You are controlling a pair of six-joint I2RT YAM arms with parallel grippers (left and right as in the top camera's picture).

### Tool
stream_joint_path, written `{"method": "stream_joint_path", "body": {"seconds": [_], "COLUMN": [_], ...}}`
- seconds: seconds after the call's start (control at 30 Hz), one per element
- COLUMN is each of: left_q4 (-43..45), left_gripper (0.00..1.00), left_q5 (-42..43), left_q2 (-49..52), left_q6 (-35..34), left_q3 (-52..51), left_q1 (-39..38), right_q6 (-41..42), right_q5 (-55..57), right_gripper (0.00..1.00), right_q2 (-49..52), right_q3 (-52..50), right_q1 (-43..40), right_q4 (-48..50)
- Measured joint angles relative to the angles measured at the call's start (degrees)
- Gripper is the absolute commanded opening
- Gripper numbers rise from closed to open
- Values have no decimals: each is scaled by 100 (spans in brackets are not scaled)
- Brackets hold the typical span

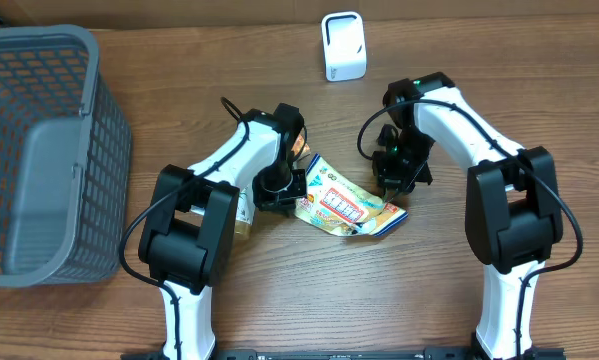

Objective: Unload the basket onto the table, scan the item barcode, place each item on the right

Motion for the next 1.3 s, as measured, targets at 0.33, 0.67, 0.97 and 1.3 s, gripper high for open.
{"method": "stream_joint_path", "body": {"seconds": [0.33,0.67,0.97,1.3], "left_q4": [-442,452,787,-221], "left_gripper": [5,4,4,4], "left_q5": [9,498,385,-737], "left_q2": [127,129,140,205], "left_q6": [186,221,186,-87], "left_q3": [1401,1003,411,608], "left_q1": [-26,-109,-109,26], "right_q6": [-527,-525,166,890], "right_q5": [-643,-1552,-1513,24], "right_gripper": [4,4,4,4], "right_q2": [-540,-542,-564,-664], "right_q3": [66,-863,-2133,-2033], "right_q1": [131,776,686,577], "right_q4": [-44,909,1495,914]}}
